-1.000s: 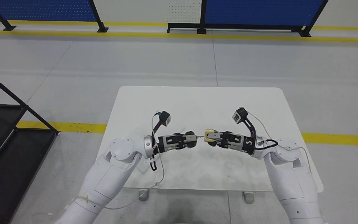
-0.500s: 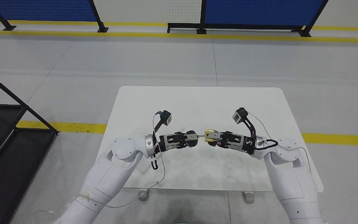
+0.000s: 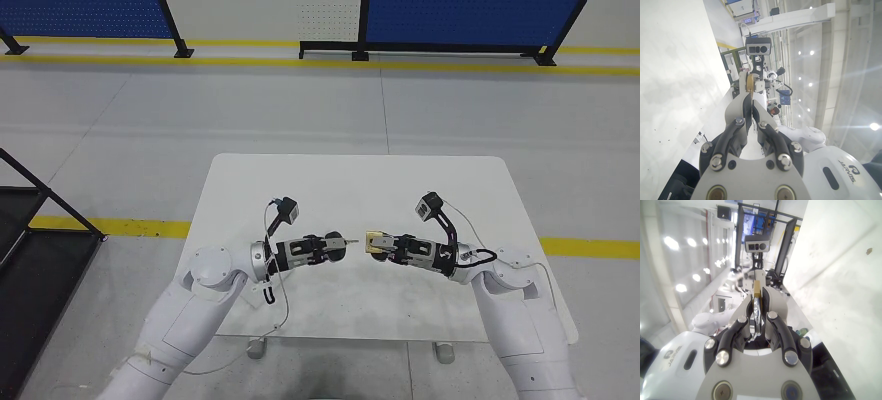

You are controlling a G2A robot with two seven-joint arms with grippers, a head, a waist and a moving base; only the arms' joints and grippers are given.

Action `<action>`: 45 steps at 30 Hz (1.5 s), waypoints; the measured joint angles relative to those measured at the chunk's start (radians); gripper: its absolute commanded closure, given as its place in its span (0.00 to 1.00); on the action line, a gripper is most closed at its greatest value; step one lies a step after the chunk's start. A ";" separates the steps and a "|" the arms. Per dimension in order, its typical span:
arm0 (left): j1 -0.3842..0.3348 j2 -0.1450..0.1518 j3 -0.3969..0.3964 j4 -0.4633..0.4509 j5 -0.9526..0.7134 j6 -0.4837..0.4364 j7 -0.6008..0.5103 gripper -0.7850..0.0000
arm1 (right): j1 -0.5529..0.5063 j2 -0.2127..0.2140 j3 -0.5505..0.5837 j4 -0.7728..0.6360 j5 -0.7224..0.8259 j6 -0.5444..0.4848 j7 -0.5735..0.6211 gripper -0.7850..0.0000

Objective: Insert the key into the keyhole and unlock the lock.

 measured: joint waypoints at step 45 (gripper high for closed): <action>0.021 0.025 -0.046 0.055 0.648 -0.680 0.237 1.00 | 0.000 0.000 0.000 0.000 0.000 0.000 0.000 1.00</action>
